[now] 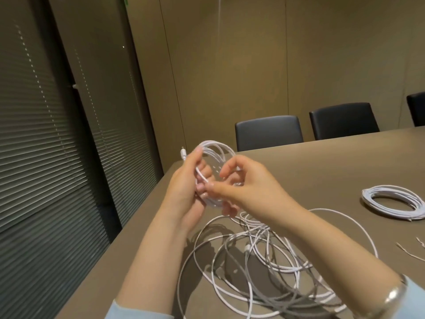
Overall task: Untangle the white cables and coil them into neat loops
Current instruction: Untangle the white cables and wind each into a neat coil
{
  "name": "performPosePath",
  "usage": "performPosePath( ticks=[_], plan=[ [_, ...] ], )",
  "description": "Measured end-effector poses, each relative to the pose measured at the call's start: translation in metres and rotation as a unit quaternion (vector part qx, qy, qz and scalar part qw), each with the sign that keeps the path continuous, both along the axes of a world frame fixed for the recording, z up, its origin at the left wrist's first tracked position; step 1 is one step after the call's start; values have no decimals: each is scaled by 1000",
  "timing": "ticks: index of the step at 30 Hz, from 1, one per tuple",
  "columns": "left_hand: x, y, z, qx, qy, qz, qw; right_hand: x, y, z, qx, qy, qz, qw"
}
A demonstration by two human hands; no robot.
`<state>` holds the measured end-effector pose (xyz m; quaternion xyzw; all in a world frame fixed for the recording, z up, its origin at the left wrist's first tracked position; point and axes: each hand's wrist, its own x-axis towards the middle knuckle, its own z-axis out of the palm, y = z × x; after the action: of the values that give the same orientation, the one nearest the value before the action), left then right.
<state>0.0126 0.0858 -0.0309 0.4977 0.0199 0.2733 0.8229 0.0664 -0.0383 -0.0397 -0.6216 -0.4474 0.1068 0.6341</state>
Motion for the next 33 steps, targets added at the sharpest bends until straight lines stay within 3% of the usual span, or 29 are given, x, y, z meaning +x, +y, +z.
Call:
performPosePath(
  ticks=[4, 7, 11, 14, 17, 21, 25, 33],
  plan=[
    [-9, 29, 3, -94, -56, 2, 994, 3, -4, -2, -140, -6, 123, 982],
    [-16, 39, 3, -140, -94, -23, 985, 3, -2, -5, -159, -16, 145, 977],
    [-18, 38, 2, -217, -140, -124, 958, 1, 4, -12, -154, -28, 137, 978],
    [-22, 35, 4, -180, -129, -173, 960, 3, 5, -13, -169, -35, 115, 978],
    [-25, 30, 8, -110, -86, -166, 976, 10, 2, -12, -188, 18, 108, 976],
    [-24, 21, 11, -52, -37, -146, 987, 14, 5, -10, -54, 160, 126, 978],
    [-22, 17, 10, -25, 3, -143, 989, 14, 4, -4, 107, 263, 120, 951],
    [-18, 14, 2, -50, 48, -148, 987, 14, 0, -3, 155, 429, 215, 864]
  ],
)
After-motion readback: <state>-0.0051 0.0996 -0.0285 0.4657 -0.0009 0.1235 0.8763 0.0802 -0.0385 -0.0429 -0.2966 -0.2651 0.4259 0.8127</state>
